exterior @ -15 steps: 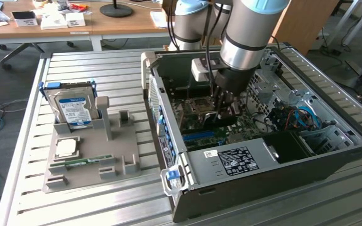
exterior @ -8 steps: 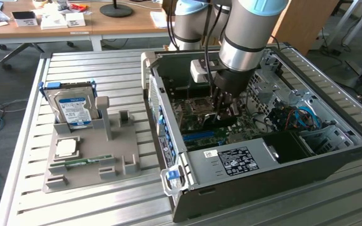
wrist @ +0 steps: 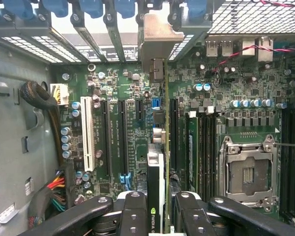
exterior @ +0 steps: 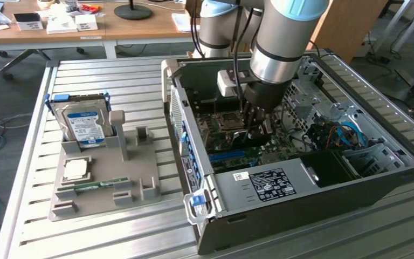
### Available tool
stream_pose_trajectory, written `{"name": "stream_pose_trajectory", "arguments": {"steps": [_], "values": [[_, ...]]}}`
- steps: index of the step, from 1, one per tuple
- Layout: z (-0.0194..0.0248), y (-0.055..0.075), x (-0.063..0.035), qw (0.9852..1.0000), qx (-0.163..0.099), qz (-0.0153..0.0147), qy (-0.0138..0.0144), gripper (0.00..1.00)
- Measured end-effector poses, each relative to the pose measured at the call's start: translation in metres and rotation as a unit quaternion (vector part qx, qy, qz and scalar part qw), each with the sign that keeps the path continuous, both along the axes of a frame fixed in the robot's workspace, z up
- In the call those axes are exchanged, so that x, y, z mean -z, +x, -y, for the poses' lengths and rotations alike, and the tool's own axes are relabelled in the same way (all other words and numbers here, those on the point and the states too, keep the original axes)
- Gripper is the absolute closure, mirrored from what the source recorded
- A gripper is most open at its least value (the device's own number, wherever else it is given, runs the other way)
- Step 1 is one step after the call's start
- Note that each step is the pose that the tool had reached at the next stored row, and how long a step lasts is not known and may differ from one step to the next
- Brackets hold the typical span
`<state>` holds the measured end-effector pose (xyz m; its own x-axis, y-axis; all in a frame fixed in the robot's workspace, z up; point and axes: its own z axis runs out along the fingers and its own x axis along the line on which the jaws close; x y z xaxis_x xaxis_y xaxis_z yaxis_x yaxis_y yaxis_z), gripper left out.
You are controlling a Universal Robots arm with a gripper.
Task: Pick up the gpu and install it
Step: 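Insert the gpu into the slot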
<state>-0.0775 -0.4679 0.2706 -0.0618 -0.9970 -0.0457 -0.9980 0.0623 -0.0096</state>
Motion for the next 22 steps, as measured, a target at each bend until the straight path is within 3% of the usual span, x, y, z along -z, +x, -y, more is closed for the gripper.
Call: {"name": "stream_pose_trajectory", "arguments": {"steps": [22], "values": [[0.0007,-0.0092,0.0019,1.0,0.0,-0.0001,-0.0001,0.73]]}}
